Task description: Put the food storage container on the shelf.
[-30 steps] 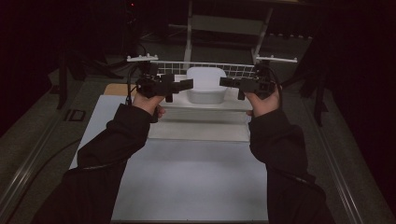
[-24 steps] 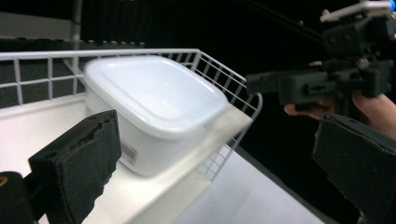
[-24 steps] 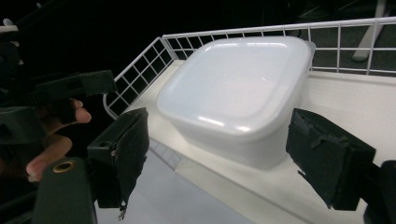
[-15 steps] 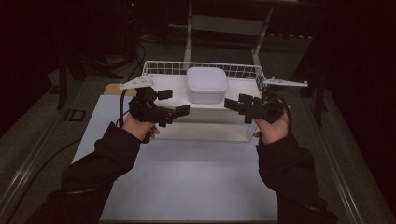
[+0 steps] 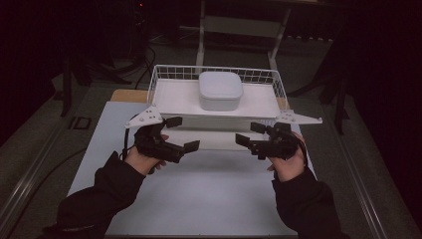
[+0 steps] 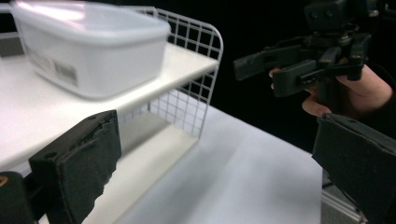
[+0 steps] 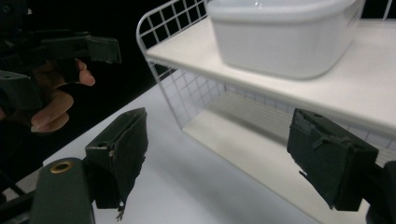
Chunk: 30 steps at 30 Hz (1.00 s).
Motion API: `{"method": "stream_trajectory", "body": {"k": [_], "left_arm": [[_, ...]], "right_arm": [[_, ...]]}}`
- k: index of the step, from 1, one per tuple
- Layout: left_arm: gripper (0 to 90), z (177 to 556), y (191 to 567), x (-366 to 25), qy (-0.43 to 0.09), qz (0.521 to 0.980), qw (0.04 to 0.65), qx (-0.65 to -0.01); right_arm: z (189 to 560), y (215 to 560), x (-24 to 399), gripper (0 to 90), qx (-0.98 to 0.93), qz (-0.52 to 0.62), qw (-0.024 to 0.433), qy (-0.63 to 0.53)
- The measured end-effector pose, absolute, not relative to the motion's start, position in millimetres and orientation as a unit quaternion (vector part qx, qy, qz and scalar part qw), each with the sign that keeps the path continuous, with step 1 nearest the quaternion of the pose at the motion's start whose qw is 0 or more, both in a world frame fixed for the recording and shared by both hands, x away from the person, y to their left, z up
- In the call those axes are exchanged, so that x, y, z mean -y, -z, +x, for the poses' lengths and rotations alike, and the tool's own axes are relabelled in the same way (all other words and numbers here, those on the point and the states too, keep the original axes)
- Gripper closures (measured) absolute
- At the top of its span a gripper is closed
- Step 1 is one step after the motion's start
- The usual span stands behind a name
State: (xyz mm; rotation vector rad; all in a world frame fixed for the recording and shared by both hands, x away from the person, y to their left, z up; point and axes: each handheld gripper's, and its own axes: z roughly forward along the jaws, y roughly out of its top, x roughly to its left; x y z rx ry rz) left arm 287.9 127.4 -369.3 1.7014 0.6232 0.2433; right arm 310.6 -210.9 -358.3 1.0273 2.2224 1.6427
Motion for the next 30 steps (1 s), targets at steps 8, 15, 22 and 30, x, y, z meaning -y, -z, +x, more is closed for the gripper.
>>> {"method": "stream_trajectory", "body": {"k": [8, 15, 22, 30], "left_arm": [[1.0, 272.1, 395.2, -125.4, -0.103, 0.755, 0.593, -0.262], [1.0, 265.1, 416.6, -128.0, -0.096, 0.76, 0.587, -0.262], [1.1, 256.0, 436.1, -131.1, -0.093, 0.768, 0.58, -0.256], [1.0, 247.4, 457.8, -140.2, -0.106, 0.774, 0.565, -0.266]], "right_arm": [[294.8, 388.5, 212.3, 17.6, -0.763, 0.335, 0.103, -0.544], [283.5, 408.3, 217.0, 17.1, -0.773, 0.32, 0.11, -0.537], [276.7, 429.3, 227.4, 15.1, -0.778, 0.321, 0.108, -0.528], [267.0, 452.2, 242.1, 15.0, -0.783, 0.33, 0.106, -0.516]]}}
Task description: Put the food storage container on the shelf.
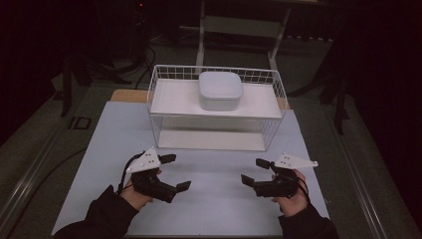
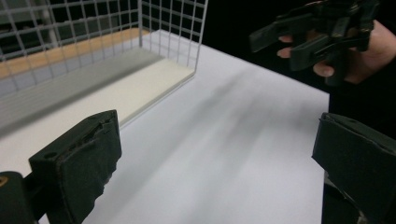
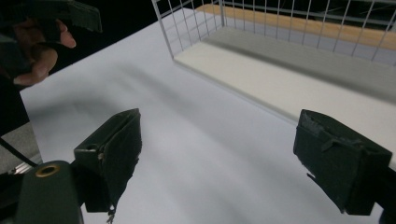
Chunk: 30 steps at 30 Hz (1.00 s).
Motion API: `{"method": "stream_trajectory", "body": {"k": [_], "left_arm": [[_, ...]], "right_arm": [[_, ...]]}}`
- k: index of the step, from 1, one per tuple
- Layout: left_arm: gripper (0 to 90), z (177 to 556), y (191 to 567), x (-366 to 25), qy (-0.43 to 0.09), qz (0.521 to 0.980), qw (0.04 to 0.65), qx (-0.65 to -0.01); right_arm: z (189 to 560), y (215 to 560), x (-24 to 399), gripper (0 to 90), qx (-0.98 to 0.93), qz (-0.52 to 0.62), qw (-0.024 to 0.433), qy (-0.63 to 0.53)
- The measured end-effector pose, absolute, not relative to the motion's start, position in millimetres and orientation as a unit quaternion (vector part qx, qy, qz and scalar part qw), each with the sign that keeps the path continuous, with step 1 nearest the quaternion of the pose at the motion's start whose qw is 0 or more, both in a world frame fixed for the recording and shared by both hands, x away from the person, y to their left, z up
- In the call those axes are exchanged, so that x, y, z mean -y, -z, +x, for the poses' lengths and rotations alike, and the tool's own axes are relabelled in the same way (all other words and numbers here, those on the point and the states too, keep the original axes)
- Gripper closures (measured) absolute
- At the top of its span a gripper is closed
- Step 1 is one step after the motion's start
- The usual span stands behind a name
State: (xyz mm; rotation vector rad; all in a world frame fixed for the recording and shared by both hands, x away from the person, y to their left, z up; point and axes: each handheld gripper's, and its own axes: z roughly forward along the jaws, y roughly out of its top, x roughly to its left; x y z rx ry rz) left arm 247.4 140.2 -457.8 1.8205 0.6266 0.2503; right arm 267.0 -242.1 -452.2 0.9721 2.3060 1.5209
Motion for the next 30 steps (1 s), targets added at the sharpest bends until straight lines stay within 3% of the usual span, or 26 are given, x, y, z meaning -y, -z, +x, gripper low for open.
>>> {"method": "stream_trajectory", "body": {"k": [30], "left_arm": [[1.0, 229.6, 517.9, -195.4, -0.155, 0.781, 0.512, -0.321]], "right_arm": [[253.9, 508.1, 291.1, 15.2, -0.775, 0.377, 0.125, -0.491]]}}
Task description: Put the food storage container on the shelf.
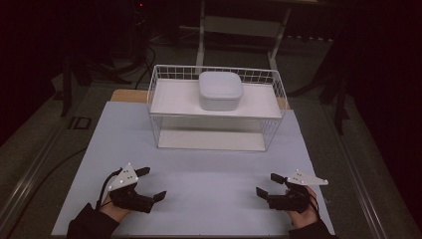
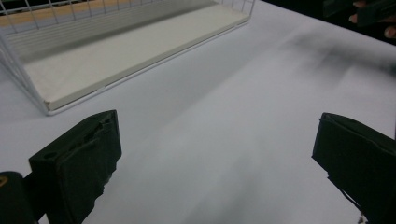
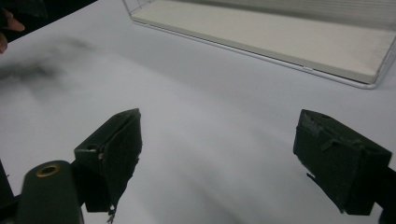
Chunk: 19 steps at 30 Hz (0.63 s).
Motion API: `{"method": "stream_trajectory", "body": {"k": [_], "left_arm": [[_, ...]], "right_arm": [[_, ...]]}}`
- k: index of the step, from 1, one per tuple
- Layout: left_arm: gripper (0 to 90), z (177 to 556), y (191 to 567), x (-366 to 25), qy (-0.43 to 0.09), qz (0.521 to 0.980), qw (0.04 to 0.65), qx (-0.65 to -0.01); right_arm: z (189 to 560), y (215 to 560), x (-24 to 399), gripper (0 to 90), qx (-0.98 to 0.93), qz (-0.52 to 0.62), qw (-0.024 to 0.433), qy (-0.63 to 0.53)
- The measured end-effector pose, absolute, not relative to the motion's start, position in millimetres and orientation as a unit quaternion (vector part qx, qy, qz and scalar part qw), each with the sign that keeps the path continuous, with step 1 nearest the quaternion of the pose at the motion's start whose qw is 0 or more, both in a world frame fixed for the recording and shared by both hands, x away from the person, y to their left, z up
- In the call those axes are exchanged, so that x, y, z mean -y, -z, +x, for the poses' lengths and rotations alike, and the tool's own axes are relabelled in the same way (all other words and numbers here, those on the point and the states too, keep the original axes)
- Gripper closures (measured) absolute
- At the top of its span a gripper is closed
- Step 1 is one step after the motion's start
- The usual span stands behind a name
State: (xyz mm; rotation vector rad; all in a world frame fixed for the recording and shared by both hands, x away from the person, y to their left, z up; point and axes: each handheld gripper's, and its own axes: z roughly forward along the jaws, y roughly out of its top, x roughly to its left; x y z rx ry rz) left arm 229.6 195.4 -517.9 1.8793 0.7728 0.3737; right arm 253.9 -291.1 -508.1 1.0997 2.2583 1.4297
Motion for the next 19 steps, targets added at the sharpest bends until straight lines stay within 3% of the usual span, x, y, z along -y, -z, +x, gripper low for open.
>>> {"method": "stream_trajectory", "body": {"k": [19], "left_arm": [[1.0, 231.0, 525.6, -198.0, -0.155, 0.781, 0.511, -0.322]], "right_arm": [[259.1, 514.4, 293.4, 15.5, -0.771, 0.388, 0.122, -0.49]]}}
